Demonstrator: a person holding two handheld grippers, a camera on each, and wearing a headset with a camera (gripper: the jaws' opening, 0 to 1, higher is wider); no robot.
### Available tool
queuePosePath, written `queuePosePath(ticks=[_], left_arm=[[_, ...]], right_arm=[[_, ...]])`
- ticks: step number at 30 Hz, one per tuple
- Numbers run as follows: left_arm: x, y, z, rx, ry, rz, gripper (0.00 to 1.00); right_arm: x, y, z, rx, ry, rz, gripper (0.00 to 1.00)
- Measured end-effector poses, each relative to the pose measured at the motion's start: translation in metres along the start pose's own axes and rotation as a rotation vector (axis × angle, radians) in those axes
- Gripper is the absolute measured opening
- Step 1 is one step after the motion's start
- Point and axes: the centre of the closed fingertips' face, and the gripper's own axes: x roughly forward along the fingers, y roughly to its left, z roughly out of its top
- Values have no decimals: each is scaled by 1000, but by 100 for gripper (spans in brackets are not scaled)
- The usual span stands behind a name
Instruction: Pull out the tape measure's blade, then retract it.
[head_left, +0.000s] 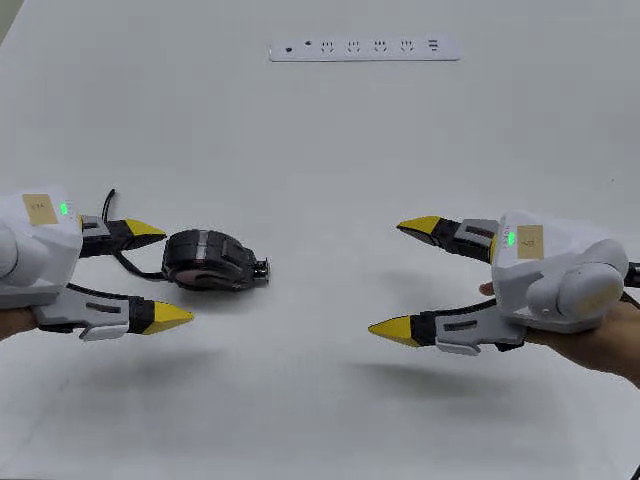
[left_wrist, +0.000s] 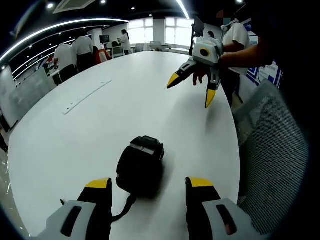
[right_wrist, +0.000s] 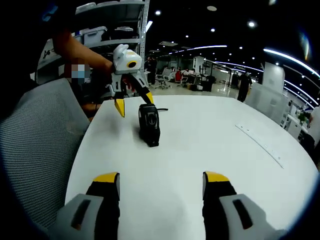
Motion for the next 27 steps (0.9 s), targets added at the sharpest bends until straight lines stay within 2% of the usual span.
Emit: queuePosePath(ticks=[9, 18, 27], left_arm=[[6, 8, 0, 42, 39, -34, 49], [11, 10, 0, 84, 69, -74, 42], [15, 13, -2, 122, 97, -102, 30]], right_arm=[[22, 1, 4, -36, -9, 52, 58], [41, 1, 8, -58, -19, 87, 48], [66, 1, 15, -82, -12, 124, 44]])
